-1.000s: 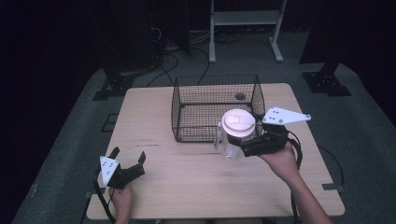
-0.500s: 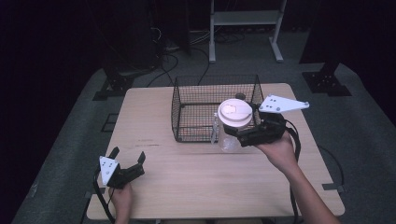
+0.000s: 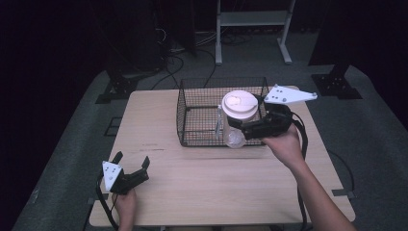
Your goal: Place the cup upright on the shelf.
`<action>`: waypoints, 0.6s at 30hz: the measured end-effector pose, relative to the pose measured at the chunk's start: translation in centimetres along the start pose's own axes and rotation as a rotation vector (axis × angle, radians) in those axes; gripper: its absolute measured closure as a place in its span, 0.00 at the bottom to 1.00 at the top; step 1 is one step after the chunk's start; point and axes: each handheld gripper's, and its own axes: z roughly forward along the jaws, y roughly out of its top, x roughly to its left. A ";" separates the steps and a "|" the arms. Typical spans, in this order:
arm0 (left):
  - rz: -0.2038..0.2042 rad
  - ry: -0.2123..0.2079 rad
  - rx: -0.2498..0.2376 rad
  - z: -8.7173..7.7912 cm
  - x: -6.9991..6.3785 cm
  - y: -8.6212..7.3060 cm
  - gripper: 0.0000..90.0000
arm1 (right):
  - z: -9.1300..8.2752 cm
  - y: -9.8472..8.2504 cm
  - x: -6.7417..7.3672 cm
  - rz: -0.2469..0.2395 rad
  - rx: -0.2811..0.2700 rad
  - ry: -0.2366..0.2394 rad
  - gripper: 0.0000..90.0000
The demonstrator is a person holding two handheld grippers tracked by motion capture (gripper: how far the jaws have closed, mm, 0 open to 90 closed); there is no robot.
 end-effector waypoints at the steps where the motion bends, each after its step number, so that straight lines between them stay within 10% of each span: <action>1: -0.001 0.000 0.000 0.0 0.0 0.0 0.00 | 0.1 0.2 -0.1 0.001 -0.004 -0.001 0.04; 18: -0.005 -0.001 -0.002 0.0 0.0 0.0 0.00 | 2.3 2.1 -1.4 0.012 -0.022 -0.024 0.04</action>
